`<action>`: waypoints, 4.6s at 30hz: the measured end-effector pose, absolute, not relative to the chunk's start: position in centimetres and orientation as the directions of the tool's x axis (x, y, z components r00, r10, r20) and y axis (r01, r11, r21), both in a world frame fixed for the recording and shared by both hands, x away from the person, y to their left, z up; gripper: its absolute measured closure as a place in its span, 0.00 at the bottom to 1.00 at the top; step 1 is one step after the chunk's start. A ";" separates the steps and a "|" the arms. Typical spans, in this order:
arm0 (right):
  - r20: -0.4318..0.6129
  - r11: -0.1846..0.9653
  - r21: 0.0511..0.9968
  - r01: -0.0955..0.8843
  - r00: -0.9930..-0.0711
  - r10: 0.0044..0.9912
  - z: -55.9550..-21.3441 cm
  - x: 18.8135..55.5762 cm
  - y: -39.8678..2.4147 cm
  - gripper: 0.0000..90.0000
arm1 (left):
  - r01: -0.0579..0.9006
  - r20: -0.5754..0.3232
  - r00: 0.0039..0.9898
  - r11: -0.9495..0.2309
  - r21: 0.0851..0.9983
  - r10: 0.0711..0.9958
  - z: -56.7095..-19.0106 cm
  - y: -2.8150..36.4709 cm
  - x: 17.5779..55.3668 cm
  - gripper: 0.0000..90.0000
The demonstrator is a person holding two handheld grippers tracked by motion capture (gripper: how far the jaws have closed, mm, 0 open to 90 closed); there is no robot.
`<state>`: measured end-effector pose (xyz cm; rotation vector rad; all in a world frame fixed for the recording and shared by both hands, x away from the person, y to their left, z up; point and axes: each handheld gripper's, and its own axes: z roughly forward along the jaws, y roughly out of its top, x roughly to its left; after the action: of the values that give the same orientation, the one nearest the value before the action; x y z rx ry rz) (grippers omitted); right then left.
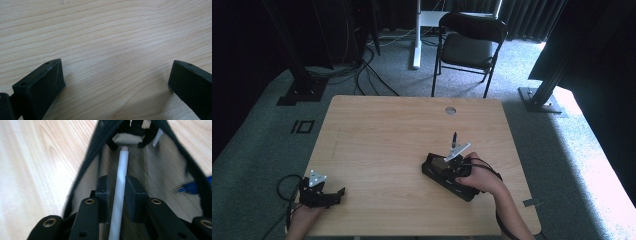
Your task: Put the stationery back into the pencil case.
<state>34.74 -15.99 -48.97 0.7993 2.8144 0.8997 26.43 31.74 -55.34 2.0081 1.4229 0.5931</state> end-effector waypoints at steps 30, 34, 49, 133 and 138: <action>0.055 0.370 0.760 0.534 -0.620 0.782 -46.7 37.7 -22.0 0.74 | 0.677 0.016 0.325 -0.245 0.694 0.945 -55.3 31.7 26.4 0.01; 0.065 0.343 0.760 0.552 -0.589 0.805 -47.3 38.4 -22.2 0.74 | 0.677 0.016 0.325 -0.245 0.694 0.945 -55.3 31.7 26.4 0.01; 0.067 0.267 0.746 0.610 -0.467 0.882 -48.5 40.5 -21.5 0.70 | 0.677 0.016 0.325 -0.245 0.694 0.945 -55.3 31.7 26.4 0.01; 0.103 0.209 0.634 0.744 -0.350 0.931 -49.6 42.2 -24.0 0.76 | 0.677 0.016 0.325 -0.245 0.694 0.945 -55.3 31.7 26.4 0.01; 0.097 0.233 0.648 0.726 -0.382 0.919 -48.2 41.4 -24.2 0.76 | 0.677 0.016 0.325 -0.245 0.694 0.945 -55.3 31.7 26.4 0.01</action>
<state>41.44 -24.21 -48.24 1.5309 2.2060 0.8983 26.43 31.74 -55.34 2.0079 1.4227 0.5931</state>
